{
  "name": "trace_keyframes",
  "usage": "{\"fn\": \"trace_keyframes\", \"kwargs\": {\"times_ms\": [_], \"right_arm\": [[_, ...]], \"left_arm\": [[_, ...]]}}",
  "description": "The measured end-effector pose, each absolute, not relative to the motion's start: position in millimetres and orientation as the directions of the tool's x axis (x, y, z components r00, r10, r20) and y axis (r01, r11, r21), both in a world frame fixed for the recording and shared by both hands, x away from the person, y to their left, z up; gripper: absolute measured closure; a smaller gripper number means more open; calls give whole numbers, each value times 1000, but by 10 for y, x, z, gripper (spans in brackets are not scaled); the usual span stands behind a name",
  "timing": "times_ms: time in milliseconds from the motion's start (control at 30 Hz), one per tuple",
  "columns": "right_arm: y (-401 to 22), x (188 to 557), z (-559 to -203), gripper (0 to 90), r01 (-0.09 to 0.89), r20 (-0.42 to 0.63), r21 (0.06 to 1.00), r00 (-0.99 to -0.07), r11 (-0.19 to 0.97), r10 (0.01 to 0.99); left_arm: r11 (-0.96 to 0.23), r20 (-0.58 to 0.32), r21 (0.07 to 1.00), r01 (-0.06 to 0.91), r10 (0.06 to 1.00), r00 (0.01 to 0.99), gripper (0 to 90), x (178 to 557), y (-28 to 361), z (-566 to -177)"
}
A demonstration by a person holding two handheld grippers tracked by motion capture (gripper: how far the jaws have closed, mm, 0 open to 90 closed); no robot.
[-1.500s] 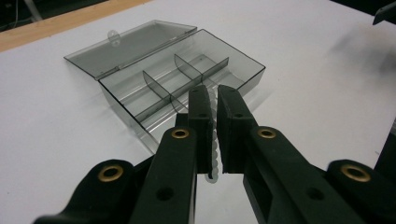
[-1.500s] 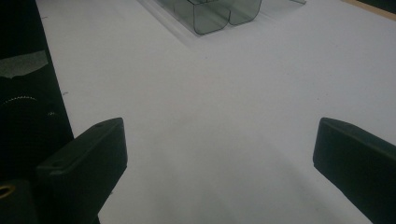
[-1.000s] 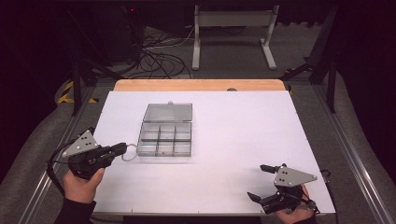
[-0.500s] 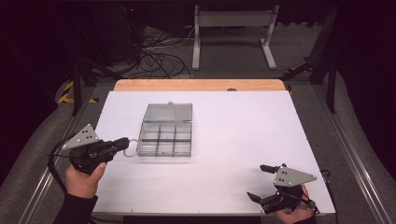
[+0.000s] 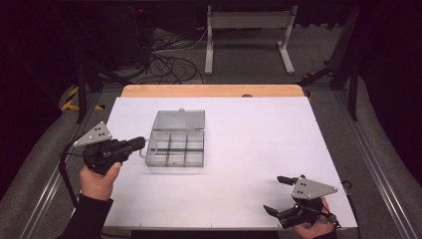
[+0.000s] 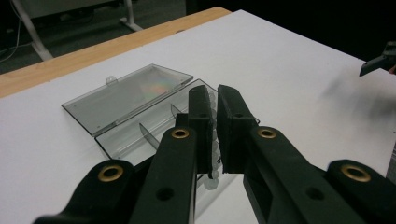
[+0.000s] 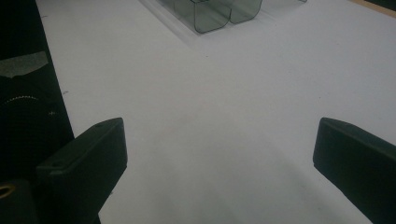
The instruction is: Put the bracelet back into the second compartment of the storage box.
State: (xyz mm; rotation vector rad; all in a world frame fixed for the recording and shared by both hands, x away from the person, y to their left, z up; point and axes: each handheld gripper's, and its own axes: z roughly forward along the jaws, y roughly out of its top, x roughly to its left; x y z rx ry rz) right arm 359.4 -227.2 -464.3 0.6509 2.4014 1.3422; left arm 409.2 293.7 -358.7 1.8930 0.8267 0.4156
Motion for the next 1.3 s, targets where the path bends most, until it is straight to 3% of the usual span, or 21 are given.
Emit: {"fn": "trace_keyframes", "kwargs": {"times_ms": [433,767,1300], "right_arm": [[-2277,3593,-4643,35,234,-48,859,-849,456,527],[-2279,3596,-4646,35,235,-46,858,-849,456,526],[-2285,3598,-4647,35,237,-44,859,-850,454,526]], "left_arm": [[-251,-97,897,363,691,717,848,4316,2735,-3577],[-183,-181,899,398,672,718,848,4497,2653,-3629],[-165,-196,897,411,685,702,848,4714,2423,-3724]]}}
